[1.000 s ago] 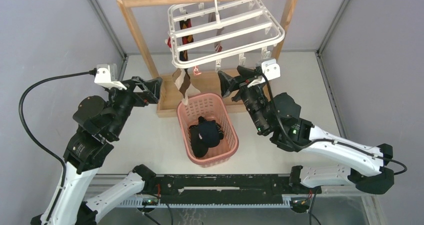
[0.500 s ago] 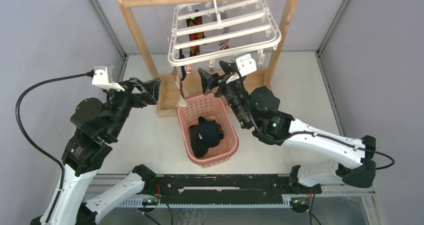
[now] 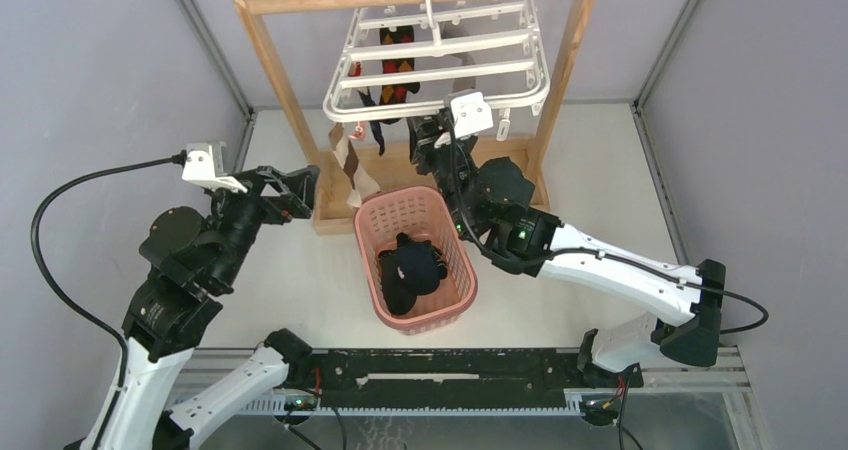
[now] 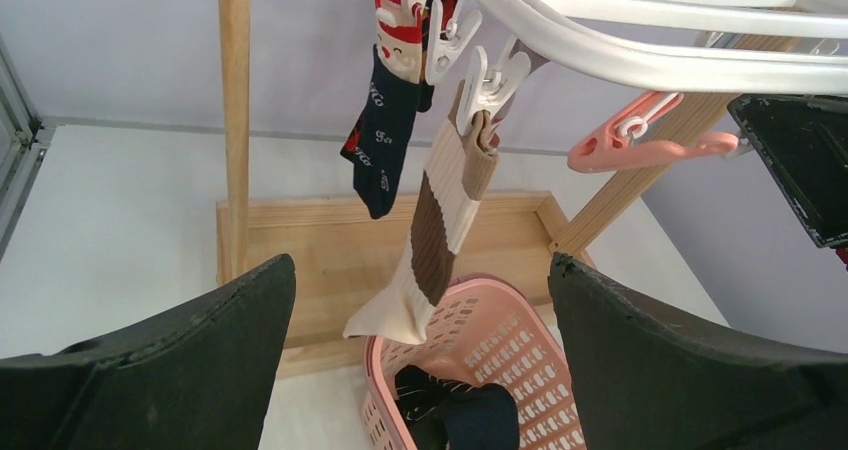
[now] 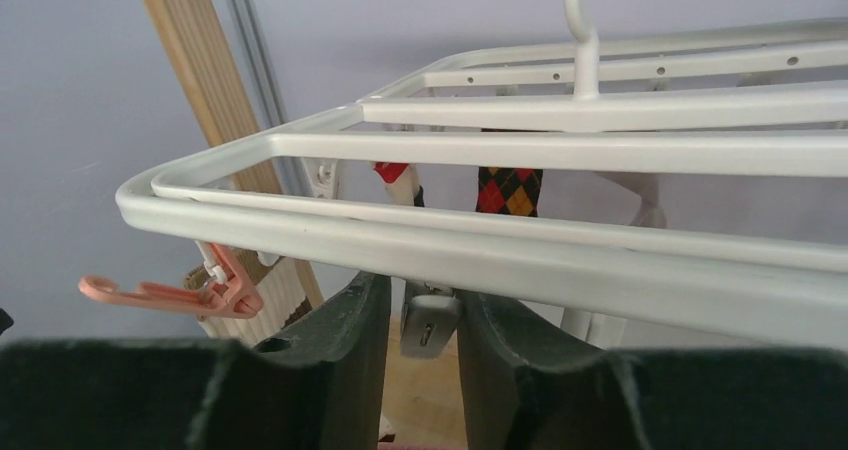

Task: Remove the socks clipped to the hanger
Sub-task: Adjust the hanger on the clothesline, then remove the sock from the hanger.

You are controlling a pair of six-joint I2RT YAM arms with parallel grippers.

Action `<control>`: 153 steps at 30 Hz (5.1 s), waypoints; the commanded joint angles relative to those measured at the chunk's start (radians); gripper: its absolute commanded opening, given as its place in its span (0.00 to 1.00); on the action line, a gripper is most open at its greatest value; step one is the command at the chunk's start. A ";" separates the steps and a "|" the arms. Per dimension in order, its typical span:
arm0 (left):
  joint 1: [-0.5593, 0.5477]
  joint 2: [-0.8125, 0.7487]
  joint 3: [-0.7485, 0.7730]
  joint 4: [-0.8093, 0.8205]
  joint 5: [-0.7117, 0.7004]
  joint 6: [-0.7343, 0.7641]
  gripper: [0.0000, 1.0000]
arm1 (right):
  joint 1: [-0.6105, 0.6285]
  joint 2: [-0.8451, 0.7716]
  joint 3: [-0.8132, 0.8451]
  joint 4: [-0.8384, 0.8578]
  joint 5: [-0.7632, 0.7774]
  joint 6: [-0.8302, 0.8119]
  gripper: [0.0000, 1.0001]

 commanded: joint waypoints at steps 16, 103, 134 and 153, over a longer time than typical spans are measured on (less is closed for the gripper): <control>-0.004 -0.012 -0.032 0.021 -0.023 0.011 1.00 | -0.163 -0.211 -0.063 -0.095 -0.120 0.198 0.29; -0.004 0.007 0.014 -0.027 -0.017 0.003 1.00 | -1.189 -0.169 -0.135 -0.172 -1.121 0.786 0.83; -0.004 -0.044 -0.101 0.006 0.084 -0.057 1.00 | -0.893 -0.657 -0.804 -0.297 -1.027 0.747 0.86; -0.004 -0.140 -0.431 0.101 0.297 -0.208 1.00 | -0.528 -0.736 -0.906 -0.205 -0.793 0.616 0.82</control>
